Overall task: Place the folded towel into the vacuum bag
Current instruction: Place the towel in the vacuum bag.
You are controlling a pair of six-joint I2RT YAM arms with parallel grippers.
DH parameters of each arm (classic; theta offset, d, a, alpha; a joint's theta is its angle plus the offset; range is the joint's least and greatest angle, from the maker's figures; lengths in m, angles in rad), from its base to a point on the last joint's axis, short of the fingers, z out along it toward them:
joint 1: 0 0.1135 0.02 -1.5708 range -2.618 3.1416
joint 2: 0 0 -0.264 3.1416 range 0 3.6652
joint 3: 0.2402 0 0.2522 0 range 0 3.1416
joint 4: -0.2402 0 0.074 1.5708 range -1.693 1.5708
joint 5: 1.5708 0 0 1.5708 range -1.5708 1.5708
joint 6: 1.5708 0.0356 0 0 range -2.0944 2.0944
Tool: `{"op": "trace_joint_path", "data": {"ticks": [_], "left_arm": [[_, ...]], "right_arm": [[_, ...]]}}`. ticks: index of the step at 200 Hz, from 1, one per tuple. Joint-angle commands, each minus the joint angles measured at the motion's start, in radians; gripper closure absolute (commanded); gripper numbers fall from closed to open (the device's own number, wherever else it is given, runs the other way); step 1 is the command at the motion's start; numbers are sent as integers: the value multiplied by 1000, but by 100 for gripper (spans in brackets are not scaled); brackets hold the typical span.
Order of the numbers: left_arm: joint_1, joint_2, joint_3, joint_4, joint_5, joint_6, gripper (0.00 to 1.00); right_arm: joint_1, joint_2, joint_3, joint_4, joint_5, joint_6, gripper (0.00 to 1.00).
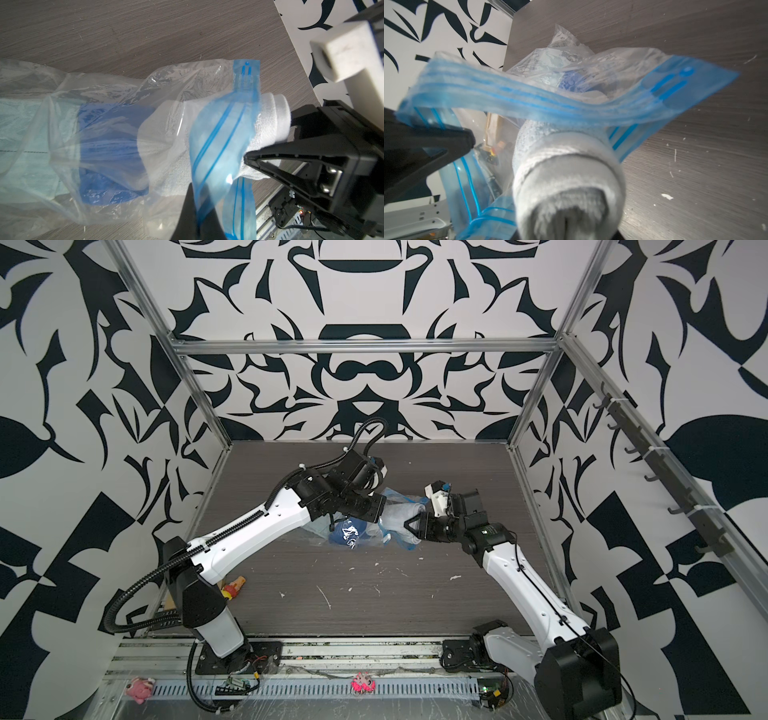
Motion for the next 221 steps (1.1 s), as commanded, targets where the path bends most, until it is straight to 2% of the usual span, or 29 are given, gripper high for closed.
{"op": "trace_joint_path", "data": {"ticks": [1,64,101,136,167,207,221], "left_arm": [[-2,13,-3,-1,-1,-6,100],[-2,23,3,0,4,-6,100],[-2,28,5,25,7,-7,100],[-2,28,17,25,13,-12,100],[-2,22,14,24,14,-15,100],[-5,22,11,25,13,-17,100],[-5,25,13,25,18,-11,100]], "right_arm": [[-1,-36,44,29,-24,5,58],[0,-68,95,-74,33,-44,51],[4,-68,80,-56,26,-29,50],[31,-11,42,13,31,-4,66],[48,37,36,25,66,2,73],[59,61,60,20,102,31,96],[60,46,70,33,89,59,100]]}}
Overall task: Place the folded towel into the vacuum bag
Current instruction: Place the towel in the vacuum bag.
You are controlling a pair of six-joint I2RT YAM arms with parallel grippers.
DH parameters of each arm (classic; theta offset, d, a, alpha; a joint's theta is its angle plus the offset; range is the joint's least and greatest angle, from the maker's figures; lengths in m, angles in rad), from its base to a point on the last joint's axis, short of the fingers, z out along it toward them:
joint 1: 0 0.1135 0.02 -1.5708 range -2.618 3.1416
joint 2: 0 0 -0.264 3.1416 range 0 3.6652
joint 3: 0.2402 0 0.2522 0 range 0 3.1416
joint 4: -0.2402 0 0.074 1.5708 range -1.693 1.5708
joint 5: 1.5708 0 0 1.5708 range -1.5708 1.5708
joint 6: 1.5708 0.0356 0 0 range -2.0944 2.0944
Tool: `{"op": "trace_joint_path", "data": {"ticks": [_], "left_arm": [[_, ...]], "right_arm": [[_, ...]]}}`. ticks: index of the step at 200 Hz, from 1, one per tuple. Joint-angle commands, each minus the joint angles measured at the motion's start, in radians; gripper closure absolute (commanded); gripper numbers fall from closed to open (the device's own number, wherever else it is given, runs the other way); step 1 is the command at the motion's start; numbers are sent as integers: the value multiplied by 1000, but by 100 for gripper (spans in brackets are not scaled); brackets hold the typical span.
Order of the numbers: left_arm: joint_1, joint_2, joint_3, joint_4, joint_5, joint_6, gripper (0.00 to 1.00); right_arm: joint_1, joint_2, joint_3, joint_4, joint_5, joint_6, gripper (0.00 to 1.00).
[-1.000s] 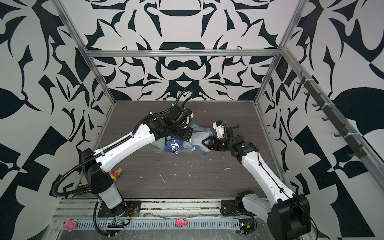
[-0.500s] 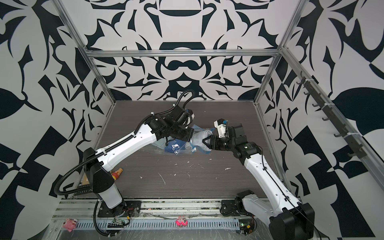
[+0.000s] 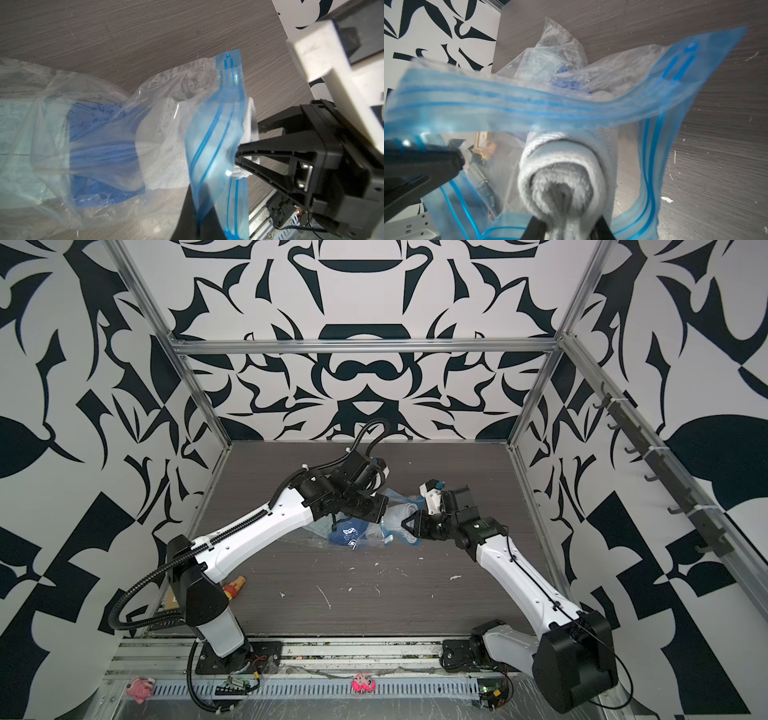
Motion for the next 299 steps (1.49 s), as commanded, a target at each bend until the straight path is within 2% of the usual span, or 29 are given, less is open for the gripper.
{"op": "trace_joint_path", "data": {"ticks": [1,61,108,131,178,219,259,299], "left_arm": [[-4,10,13,10,3,-2,100],[-12,-25,-4,9,-8,29,100],[-13,-53,-5,4,-20,19,100],[-14,-54,9,7,-18,-19,100],[-44,-34,44,10,4,-45,100],[-54,-41,49,3,5,-65,100],[-54,-45,44,-2,-4,-62,100],[-53,-47,71,-5,-5,-43,100]], "right_arm": [[8,-25,34,38,11,43,100],[2,-100,85,107,-5,200,100],[3,-186,3,277,98,416,100],[17,-221,-75,357,187,510,100],[79,-233,-120,422,370,541,100],[131,-162,-142,533,415,556,100],[166,-104,-185,687,369,603,100],[168,-45,-271,910,257,651,100]]}}
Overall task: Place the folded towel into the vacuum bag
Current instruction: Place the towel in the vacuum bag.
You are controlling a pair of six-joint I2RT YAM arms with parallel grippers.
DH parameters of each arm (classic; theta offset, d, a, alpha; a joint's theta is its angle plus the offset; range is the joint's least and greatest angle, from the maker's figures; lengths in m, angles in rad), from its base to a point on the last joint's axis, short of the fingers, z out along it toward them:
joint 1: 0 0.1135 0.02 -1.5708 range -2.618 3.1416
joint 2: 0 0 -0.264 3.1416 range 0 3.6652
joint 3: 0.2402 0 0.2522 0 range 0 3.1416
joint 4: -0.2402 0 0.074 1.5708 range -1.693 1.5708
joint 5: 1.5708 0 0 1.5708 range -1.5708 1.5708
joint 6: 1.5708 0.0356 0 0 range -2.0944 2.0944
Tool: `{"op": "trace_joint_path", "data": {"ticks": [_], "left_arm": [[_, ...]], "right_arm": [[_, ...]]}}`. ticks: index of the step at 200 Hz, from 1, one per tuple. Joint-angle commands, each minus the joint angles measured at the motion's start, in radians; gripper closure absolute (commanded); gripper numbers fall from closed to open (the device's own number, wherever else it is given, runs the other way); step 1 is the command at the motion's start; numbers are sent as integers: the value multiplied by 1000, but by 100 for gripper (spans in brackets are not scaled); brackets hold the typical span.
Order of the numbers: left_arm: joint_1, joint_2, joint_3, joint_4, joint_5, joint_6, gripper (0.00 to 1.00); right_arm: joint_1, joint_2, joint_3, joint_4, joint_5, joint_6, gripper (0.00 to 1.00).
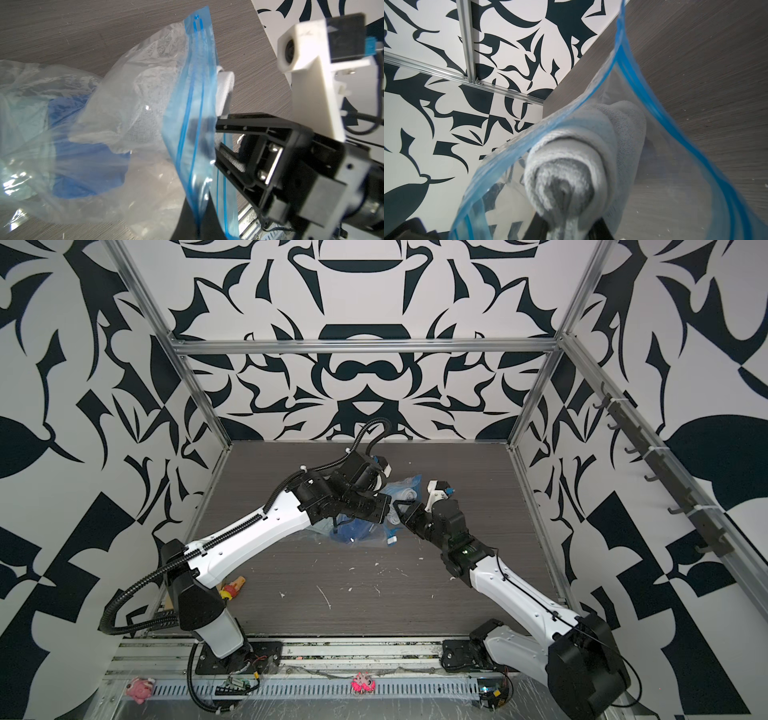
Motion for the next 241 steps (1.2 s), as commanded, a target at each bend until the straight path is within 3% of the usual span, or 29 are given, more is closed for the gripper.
{"op": "trace_joint_path", "data": {"ticks": [1,50,98,136,184,241], "left_arm": [[-7,-22,55,-17,7,10,100],[-6,-30,71,-18,8,43,100],[7,-53,39,-45,13,55,100],[49,-107,-41,-27,17,52,100],[72,-127,-57,-4,29,75,100],[72,-156,-84,22,45,78,100]], "right_arm": [[3,18,-32,247,-64,38,100],[3,83,-60,448,-195,8,100],[1,204,-5,602,-439,-64,100],[1,189,13,602,-559,-110,100],[2,92,58,318,-490,-279,100],[-4,172,94,115,-284,-247,97]]}}
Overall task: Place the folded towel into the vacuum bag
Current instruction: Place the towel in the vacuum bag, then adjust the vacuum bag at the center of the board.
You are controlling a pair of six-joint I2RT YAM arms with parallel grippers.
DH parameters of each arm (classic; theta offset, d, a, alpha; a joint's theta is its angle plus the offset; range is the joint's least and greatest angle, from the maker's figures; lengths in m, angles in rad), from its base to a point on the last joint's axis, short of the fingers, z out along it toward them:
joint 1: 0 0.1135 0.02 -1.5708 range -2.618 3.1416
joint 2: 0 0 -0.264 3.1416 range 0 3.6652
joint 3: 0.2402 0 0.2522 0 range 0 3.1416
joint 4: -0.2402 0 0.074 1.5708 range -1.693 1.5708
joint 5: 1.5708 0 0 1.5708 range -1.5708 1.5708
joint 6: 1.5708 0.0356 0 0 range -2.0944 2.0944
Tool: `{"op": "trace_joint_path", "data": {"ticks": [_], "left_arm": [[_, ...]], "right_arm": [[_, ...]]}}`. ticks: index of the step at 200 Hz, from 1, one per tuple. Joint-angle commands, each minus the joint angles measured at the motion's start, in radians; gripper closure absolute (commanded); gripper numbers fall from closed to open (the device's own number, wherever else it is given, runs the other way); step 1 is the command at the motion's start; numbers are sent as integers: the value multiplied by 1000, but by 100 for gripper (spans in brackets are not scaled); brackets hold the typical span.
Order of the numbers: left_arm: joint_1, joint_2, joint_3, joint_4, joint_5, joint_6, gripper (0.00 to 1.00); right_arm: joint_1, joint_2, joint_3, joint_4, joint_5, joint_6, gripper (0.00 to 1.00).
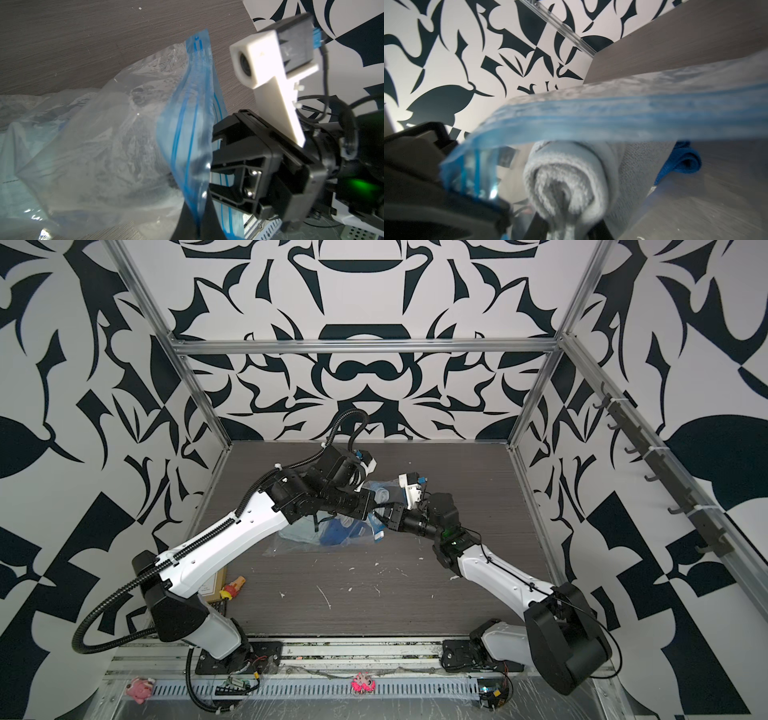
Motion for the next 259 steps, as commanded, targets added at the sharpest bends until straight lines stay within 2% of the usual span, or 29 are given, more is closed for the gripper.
{"op": "trace_joint_path", "data": {"ticks": [1,10,22,31,61,73,91,106,129,151,184,210,238,259], "left_arm": [[5,-46,-29,41,11,13,100],[5,-51,-38,48,11,13,100],[7,-52,-44,50,13,12,100],[7,-53,-48,50,14,13,100],[12,-57,-73,59,19,15,100],[14,-56,-81,61,22,20,100],[14,-57,-93,57,28,29,100],[14,-61,-103,50,38,37,100],[13,-76,-127,38,50,56,100],[11,-101,-166,39,71,57,100],[2,-140,-224,51,97,58,100],[1,-163,-262,69,93,42,100],[1,-171,-280,87,94,34,100],[-1,-177,-289,97,86,31,100]], "right_arm": [[-2,9,50,-86,111,-13,97],[-2,9,54,-121,146,-7,90],[-5,-3,58,-170,186,-7,70],[-6,-23,59,-214,221,-10,60],[-8,-129,72,-370,319,-58,37],[-10,-165,93,-442,341,-79,25],[-17,-223,129,-527,355,-103,22],[-33,-270,166,-616,387,-120,14],[-101,-312,216,-725,402,-119,14],[-188,-266,259,-780,318,-116,13],[-218,-166,263,-728,190,-66,13],[-218,-114,220,-641,143,13,14],[-211,-58,156,-501,92,127,24],[-183,-29,132,-456,101,159,32]]}}
